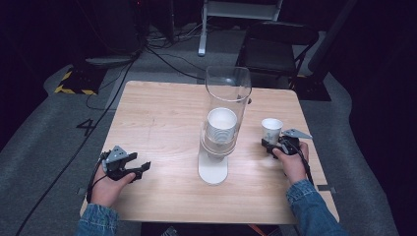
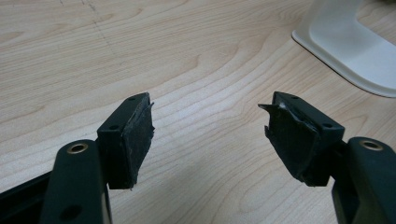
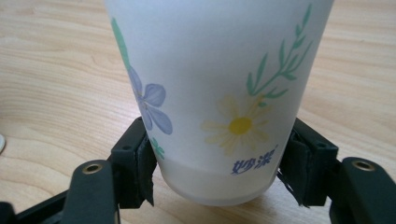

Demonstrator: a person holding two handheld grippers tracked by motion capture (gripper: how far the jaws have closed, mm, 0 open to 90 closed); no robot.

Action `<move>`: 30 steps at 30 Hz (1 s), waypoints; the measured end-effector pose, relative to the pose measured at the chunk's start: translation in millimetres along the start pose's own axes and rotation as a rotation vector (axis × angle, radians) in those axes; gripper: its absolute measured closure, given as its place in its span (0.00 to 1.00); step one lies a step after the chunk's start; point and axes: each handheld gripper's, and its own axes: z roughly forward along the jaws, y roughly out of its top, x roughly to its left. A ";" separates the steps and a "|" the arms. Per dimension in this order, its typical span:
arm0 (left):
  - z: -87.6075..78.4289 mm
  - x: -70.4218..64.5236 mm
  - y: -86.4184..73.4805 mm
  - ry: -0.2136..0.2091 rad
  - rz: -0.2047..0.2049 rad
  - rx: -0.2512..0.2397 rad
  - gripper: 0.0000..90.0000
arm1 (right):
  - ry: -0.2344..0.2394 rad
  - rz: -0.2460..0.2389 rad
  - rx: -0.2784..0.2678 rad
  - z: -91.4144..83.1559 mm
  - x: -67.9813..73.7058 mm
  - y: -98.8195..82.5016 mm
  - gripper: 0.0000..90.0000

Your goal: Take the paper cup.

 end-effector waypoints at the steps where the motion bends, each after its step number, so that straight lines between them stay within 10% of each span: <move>1: -0.1 0.0 0.0 0.000 0.000 0.000 0.35 | -0.002 0.000 0.004 1.1 0.3 -0.6 0.39; 25: -0.7 0.4 0.1 0.003 0.000 0.000 0.35 | -0.010 0.015 0.100 7.0 7.4 -7.4 0.37; 30: -0.4 0.4 0.3 0.005 -0.002 -0.004 0.35 | -0.040 0.024 0.107 6.7 8.3 -8.3 0.18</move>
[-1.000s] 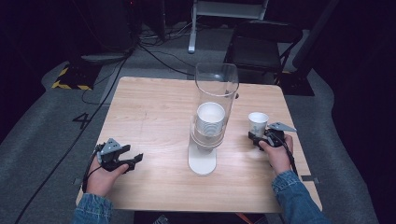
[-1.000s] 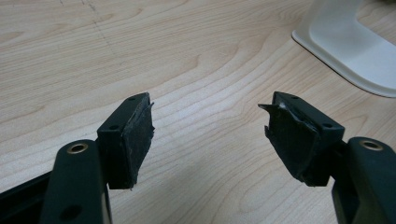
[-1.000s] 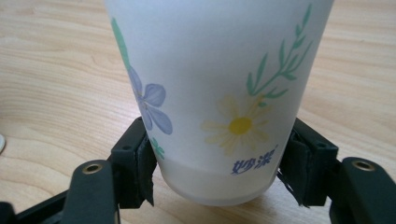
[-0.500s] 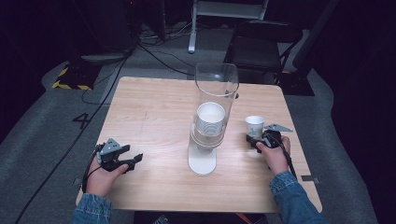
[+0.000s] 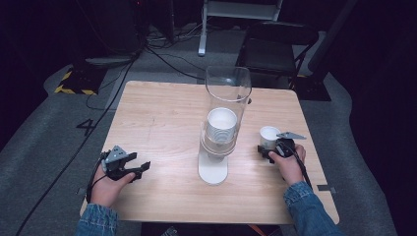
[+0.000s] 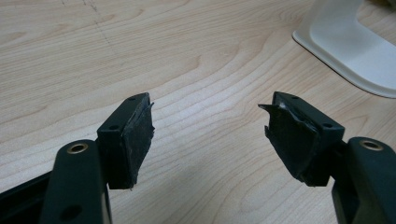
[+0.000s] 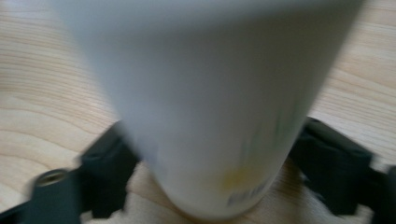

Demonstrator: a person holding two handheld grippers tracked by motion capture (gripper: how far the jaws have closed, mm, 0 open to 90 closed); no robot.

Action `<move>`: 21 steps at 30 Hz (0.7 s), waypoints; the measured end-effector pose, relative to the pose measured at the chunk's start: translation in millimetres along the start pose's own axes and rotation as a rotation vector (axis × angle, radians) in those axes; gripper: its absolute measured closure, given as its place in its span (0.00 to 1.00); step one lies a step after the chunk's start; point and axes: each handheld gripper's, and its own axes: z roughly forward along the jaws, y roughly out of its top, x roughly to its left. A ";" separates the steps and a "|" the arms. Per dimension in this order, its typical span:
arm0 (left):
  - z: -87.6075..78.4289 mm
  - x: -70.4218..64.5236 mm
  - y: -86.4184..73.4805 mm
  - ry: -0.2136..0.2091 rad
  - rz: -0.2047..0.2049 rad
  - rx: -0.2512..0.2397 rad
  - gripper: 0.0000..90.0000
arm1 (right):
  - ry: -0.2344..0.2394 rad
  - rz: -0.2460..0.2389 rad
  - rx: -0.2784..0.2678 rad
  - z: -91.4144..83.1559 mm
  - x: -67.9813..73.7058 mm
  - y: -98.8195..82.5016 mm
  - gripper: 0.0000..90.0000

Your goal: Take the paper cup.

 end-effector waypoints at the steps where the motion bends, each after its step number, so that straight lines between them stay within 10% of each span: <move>1: 0.0 0.4 0.2 -0.002 0.005 0.004 0.35 | -0.024 0.009 -0.005 -0.9 0.3 -0.1 0.18; 21: 2.5 -9.0 6.0 -0.021 0.024 0.005 0.35 | 0.068 -0.009 -0.122 -64.5 -4.4 4.9 0.18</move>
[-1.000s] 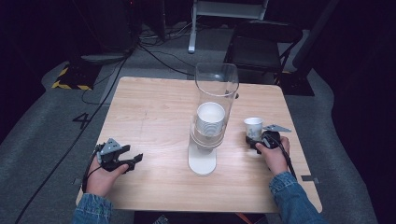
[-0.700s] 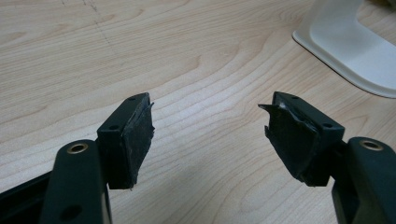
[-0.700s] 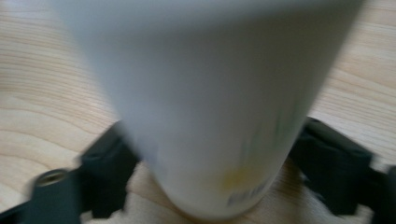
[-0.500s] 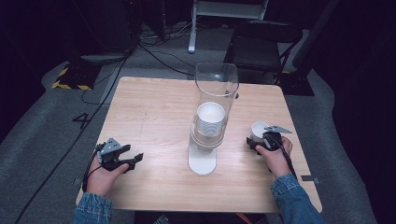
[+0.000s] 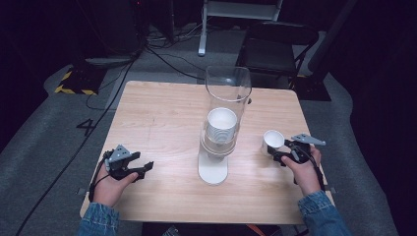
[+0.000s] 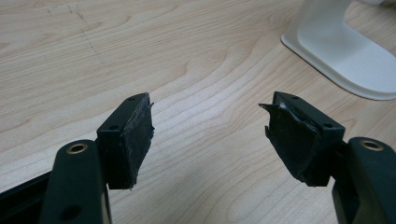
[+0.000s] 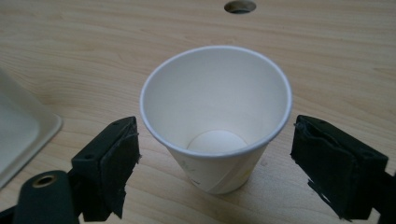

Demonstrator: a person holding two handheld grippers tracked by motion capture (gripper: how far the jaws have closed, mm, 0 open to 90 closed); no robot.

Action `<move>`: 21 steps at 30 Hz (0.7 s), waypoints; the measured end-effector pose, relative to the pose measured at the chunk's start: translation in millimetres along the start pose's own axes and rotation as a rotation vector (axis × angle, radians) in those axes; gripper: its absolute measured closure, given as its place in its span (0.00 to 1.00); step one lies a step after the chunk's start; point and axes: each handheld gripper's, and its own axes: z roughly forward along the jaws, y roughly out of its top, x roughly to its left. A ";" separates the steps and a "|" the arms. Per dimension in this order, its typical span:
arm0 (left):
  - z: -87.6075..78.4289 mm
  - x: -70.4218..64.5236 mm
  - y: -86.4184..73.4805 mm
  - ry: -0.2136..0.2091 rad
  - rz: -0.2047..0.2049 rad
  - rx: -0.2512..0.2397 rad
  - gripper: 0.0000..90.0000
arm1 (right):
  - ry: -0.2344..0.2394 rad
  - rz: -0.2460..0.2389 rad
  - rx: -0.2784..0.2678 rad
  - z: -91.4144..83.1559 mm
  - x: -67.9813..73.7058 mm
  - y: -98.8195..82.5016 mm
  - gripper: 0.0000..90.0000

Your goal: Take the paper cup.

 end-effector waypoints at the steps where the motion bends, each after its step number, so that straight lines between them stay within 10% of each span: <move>1: -0.2 -0.7 0.2 0.000 0.002 0.001 0.35 | 0.014 -0.003 -0.012 -6.0 -1.0 1.2 0.18; 13: -13.1 -7.5 -1.6 0.005 0.018 -0.002 0.34 | 0.126 -0.067 -0.051 -66.1 -11.4 5.9 0.18; 21: -23.8 -5.2 -10.7 0.014 0.014 0.003 0.34 | 0.106 -0.077 -0.033 -98.5 -28.5 -9.8 0.18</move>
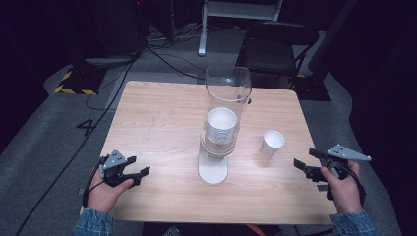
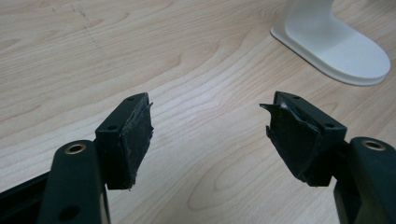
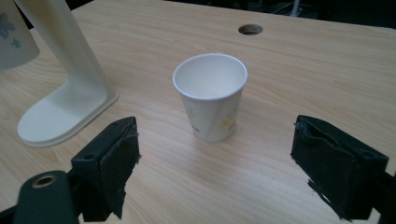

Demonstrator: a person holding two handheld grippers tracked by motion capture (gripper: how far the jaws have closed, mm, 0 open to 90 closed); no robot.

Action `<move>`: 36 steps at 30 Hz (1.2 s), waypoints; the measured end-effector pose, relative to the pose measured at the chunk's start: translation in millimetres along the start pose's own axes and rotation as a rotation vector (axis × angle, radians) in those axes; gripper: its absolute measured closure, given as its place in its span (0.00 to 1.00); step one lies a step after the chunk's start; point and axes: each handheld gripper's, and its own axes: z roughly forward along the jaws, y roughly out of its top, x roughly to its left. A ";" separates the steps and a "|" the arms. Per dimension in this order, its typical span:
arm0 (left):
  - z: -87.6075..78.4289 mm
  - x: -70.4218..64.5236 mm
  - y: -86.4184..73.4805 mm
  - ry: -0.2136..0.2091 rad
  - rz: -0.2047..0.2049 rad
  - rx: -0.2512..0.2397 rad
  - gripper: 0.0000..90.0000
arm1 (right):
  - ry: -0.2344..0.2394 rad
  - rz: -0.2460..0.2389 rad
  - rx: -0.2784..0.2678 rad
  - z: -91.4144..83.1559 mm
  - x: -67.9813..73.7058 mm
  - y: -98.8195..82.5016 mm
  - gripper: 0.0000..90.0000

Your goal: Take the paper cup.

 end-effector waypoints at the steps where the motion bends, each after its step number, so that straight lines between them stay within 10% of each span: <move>1: -1.9 0.7 -1.6 0.006 -0.005 -0.001 0.33 | -0.006 0.004 0.004 -3.8 -2.1 -2.8 0.18; 14: -13.0 17.6 -20.9 0.089 -0.017 0.056 0.33 | -0.028 0.077 0.095 -5.6 -26.1 -53.1 0.18; 36: 5.0 23.4 -35.9 0.127 0.004 0.163 0.20 | -0.077 -0.038 0.230 39.7 -19.3 -74.6 0.17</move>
